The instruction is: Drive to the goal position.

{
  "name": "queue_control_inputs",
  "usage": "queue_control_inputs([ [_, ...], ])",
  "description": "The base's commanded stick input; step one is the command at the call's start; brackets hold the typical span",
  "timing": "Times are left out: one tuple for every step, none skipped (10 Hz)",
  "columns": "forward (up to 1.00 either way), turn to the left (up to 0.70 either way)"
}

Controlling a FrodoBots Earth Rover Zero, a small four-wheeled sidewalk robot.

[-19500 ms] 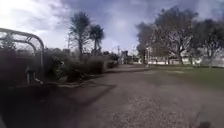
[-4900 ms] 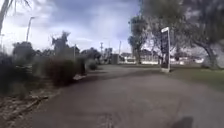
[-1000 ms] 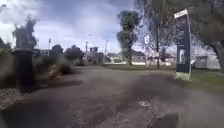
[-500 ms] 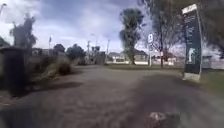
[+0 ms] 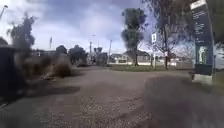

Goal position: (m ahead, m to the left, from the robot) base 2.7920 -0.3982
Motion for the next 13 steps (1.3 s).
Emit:
queue_control_inputs([
  [0.7,0.07],
  [0.7,0.03],
  [0.7,0.03],
  [0.7,0.03],
  [0.7,0.02],
  [0.7,0.02],
  [0.7,0.02],
  [0.7,0.02],
  [0.7,0.02],
  [0.7,0.0],
  [0.7,0.01],
  [0.7,0.02],
  [0.7,0.0],
])
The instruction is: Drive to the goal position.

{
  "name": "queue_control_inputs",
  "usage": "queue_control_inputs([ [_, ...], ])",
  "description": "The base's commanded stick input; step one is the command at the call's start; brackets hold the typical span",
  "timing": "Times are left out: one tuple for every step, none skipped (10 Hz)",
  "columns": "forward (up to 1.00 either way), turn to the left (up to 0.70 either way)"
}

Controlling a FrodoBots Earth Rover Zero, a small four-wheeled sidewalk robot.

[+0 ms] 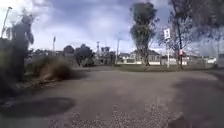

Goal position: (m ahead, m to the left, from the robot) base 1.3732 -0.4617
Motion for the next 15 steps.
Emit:
queue_control_inputs([
  [0.7,0.0],
  [0.7,0.0],
  [0.7,0.0],
  [0.7,0.0],
  [0.7,0.0],
  [0.7,0.0],
  [0.7,0.0],
  [0.7,0.01],
  [0.7,0.01],
  [0.7,0.02],
  [0.7,0.02],
  [0.7,0.02],
  [0.7,0.02],
  [0.7,0.02],
  [0.7,0.02],
])
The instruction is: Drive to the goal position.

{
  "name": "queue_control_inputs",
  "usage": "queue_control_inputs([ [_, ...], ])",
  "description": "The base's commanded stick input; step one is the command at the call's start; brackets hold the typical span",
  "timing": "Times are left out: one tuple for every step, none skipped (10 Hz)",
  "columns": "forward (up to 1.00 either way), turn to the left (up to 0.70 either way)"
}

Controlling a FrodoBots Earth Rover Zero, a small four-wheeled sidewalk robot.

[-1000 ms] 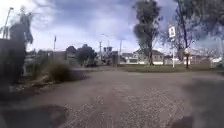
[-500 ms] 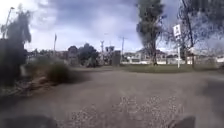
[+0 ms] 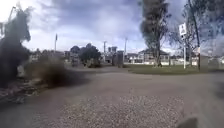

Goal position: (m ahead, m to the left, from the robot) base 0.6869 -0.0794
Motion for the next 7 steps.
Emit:
queue_control_inputs([
  [0.7,0.02],
  [0.7,0.02],
  [0.7,0.02],
  [0.7,0.02],
  [0.7,0.02],
  [0.7,0.02],
  [0.7,0.02],
])
